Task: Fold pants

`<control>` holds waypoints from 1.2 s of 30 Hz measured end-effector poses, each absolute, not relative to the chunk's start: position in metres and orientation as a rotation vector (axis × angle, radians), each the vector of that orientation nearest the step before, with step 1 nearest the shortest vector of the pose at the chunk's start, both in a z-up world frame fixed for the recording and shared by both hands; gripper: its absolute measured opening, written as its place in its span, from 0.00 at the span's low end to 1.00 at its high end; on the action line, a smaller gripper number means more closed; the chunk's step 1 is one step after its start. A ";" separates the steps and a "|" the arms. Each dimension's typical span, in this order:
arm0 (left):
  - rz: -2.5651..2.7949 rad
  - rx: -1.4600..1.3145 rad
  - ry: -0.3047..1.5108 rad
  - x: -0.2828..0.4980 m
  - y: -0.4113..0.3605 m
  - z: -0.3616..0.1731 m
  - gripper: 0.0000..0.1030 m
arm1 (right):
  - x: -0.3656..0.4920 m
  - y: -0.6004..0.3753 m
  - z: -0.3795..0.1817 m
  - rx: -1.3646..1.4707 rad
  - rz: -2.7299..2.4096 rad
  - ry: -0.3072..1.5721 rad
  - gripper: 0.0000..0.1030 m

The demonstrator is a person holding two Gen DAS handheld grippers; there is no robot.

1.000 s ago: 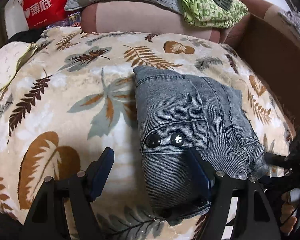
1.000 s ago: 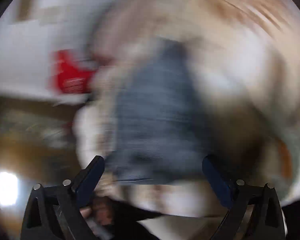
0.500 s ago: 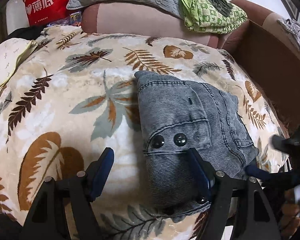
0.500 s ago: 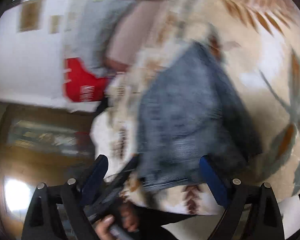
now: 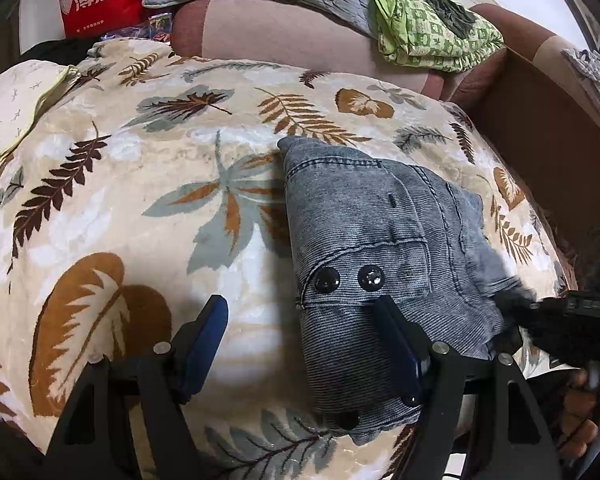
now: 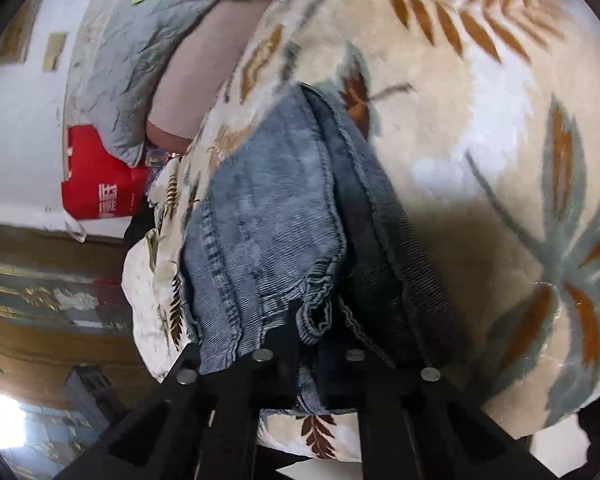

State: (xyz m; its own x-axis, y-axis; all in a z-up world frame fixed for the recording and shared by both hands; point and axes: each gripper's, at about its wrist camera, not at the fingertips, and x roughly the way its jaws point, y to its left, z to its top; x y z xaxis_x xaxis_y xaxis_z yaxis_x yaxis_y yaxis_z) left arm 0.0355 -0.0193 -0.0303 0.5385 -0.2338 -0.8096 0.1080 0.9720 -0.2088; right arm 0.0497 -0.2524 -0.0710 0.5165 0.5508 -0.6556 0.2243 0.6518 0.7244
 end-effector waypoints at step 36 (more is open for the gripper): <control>-0.170 0.010 1.007 0.035 -0.043 -0.046 0.75 | 0.157 -0.257 -0.085 0.888 0.325 1.161 0.24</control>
